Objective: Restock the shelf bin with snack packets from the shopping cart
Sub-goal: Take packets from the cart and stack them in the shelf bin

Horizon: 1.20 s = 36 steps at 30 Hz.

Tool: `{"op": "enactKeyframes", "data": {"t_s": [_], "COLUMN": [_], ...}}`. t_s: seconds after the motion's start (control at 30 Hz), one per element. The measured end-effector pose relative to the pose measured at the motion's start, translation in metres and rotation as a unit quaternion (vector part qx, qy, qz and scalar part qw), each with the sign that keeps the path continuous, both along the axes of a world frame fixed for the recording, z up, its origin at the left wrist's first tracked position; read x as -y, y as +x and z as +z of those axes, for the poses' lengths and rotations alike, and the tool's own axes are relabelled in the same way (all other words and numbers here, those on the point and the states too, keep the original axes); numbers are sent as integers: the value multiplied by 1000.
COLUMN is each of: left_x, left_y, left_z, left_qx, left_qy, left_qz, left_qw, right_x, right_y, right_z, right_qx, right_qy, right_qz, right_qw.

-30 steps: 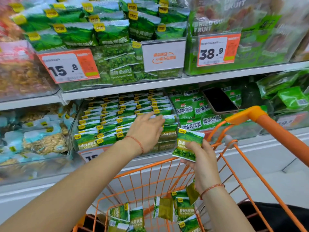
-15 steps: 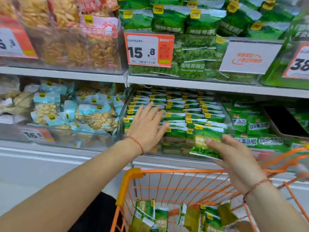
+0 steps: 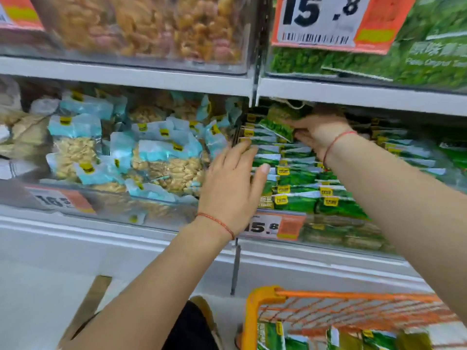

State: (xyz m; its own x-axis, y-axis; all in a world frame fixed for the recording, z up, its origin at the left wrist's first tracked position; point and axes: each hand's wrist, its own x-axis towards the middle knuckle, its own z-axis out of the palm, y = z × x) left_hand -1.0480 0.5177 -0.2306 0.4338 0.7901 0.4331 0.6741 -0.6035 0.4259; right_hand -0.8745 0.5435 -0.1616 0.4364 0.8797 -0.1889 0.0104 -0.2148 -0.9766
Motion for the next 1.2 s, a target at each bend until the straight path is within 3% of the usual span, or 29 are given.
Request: {"op": "enactKeyframes", "data": {"t_s": [0.07,0.27,0.4,0.5,0.73,0.83,0.97,1.1,1.2], "left_x": [0,-2,-3,-3,-3,1,21,64,106], "left_y": [0,3,4,4,2,-1,-7,-13,-10], "left_z": [-1,-7,-10,-11,-10,-6,8,27,46], "left_qx": [7,31,32,25,24,15,7,23,27], "left_qy": [1,29,45,57,59,51,25,39,18], "left_qz": [-5,2,8,10,2,8,17,-38,-120], "left_qw": [1000,999,998,998,998,999,1000,998,992], "right_x": [-12,-35,-46,-53,-40,-5,72,159,215], "right_y": [3,-6,-3,-3,-12,-10,1,1,5], "right_z": [-5,-20,-20,-20,-16,-1,10,17,12], "right_qx": [17,229,448,464,502,536,501,584,648], "right_qy": [6,-5,-31,-50,-59,-39,12,10,-41], "right_qz": [-27,5,18,62,50,26,48,129,231], "right_qw": [999,973,893,882,862,843,864,802,725]}}
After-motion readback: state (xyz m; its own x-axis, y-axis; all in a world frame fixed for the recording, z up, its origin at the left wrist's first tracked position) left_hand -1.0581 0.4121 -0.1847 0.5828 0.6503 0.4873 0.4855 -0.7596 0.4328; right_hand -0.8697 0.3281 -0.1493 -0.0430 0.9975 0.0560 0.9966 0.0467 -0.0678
